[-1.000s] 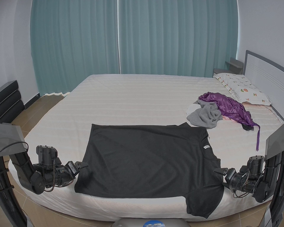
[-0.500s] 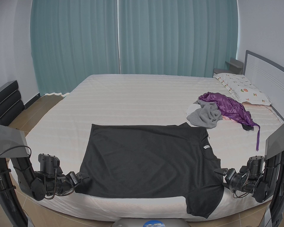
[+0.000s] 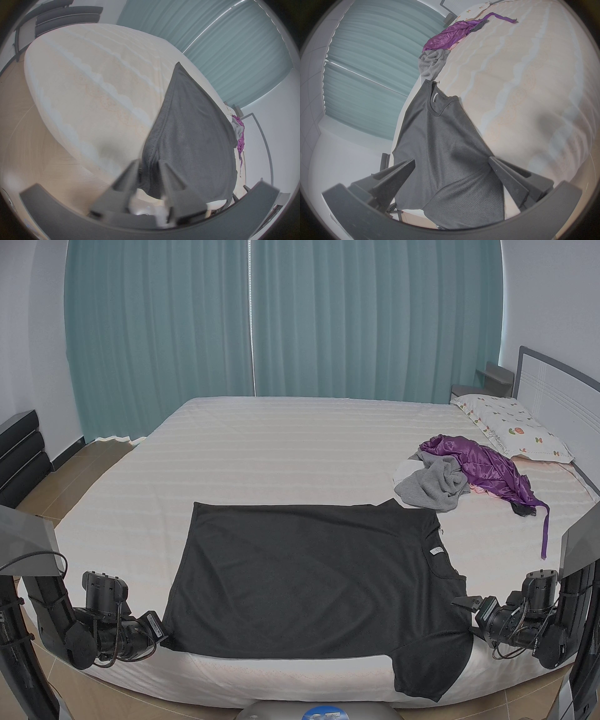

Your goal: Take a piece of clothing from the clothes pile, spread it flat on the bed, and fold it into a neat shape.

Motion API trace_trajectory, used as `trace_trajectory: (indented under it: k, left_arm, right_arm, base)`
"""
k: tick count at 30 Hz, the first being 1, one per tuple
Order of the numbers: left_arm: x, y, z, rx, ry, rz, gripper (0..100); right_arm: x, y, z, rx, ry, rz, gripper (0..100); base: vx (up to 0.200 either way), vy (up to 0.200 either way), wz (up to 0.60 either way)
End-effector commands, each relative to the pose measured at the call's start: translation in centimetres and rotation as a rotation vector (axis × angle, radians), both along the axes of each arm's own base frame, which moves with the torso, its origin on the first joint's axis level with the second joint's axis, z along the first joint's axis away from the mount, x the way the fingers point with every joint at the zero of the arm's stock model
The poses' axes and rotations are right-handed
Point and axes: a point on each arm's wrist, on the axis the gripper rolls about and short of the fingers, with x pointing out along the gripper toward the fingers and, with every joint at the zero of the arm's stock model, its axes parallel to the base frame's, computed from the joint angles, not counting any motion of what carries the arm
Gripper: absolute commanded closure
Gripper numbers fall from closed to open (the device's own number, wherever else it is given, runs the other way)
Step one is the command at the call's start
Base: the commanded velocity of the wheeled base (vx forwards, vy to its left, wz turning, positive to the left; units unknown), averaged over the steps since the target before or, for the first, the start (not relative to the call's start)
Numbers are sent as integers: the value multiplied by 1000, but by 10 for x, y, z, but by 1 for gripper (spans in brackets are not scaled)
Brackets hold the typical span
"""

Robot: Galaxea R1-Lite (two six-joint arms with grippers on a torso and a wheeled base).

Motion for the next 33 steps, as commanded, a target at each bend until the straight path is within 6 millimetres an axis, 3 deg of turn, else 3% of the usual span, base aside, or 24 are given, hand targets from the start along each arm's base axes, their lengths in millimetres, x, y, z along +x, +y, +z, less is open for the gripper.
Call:
trace_trajectory:
  k: [1,9,22,23,33]
  left_arm:
    - [-4,3,0,29,5,29,100]
    - [-17,2,8,87,-14,-4,100]
    - [-16,2,5,89,-3,-6,100]
    - [-16,2,5,83,-3,-8,0]
    - [-12,0,0,16,15,-63,0]
  right_arm:
    - [0,0,2,2,-15,1,0]
    - [0,0,2,2,-14,1,0]
    - [0,0,1,2,-12,1,0]
    - [0,0,2,2,-14,1,0]
    - [0,0,1,2,-12,1,0]
  base:
    - [0,0,0]
    - [0,0,0]
    - [0,0,0]
    - [0,0,0]
    - [0,0,0]
